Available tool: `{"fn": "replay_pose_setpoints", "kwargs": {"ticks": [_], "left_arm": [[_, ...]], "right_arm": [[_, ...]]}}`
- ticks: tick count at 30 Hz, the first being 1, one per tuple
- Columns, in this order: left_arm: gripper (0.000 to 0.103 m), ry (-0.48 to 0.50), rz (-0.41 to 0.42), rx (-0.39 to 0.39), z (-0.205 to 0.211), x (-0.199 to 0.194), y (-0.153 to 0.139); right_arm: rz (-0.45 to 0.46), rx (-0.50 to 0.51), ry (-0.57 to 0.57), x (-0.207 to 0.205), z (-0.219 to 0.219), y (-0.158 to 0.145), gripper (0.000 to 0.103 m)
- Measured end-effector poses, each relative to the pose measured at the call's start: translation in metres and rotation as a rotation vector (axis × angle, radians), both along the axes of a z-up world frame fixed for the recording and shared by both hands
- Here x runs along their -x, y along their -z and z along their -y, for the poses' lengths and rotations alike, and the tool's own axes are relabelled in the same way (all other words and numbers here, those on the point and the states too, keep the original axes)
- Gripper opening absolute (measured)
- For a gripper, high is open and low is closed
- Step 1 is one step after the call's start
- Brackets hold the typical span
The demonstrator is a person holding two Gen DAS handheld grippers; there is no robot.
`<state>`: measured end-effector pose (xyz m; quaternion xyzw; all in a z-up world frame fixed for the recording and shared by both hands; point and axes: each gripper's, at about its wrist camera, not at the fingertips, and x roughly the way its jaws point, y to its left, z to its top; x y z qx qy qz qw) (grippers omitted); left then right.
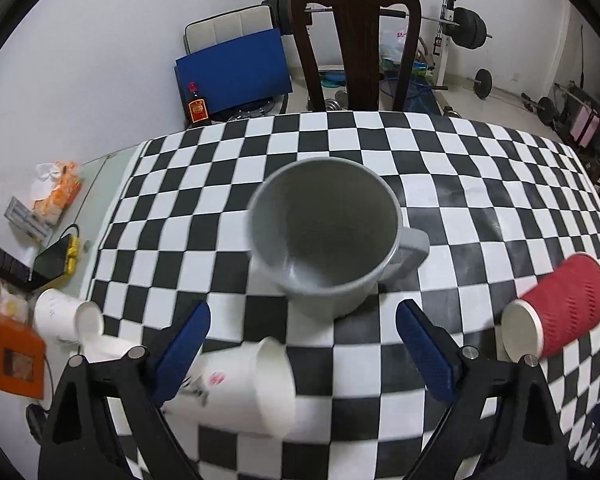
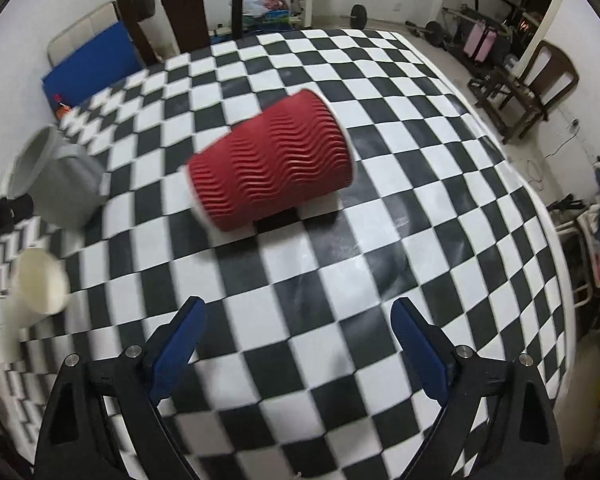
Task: Flip cup upside down
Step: 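Move the left tool to the grey mug and close around its body, then lift the grey mug off the table with the left tool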
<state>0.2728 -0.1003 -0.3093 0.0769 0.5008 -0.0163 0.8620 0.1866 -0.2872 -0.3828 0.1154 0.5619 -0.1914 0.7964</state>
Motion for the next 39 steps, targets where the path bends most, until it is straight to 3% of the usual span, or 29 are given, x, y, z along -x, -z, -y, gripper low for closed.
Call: {"fn": "replay_pose_setpoints", "kwargs": {"ticks": [7,10,12,20,28,33,39], "left_arm": [[0.093,0.009,-0.007,0.009,0.013,-0.022,0.017],[0.088,-0.001,-0.003,0.014,0.015,-0.031,0.021],[0.078,-0.01,0.003,0.019,0.014,-0.037,0.022],[0.077,-0.028,0.057,0.038,0.012,-0.041,0.014],[0.077,0.006,0.109,0.043,0.008,-0.025,-0.026],[0.077,0.041,0.144,0.034,0.008,0.002,-0.067],[0.077,0.091,0.129,0.038,0.011,0.053,-0.109]], "right_arm": [[-0.04,0.048,0.02,-0.014,0.009,0.021,0.094],[-0.042,0.06,0.013,-0.019,0.01,0.026,0.094],[-0.041,0.062,0.01,-0.021,0.009,0.029,0.094],[-0.037,0.069,0.008,-0.022,0.007,0.028,0.094],[-0.014,0.08,-0.003,-0.015,0.01,0.006,0.094],[-0.001,0.078,-0.014,-0.002,0.014,-0.016,0.094],[0.018,0.055,-0.015,0.026,0.022,-0.047,0.094]]}}
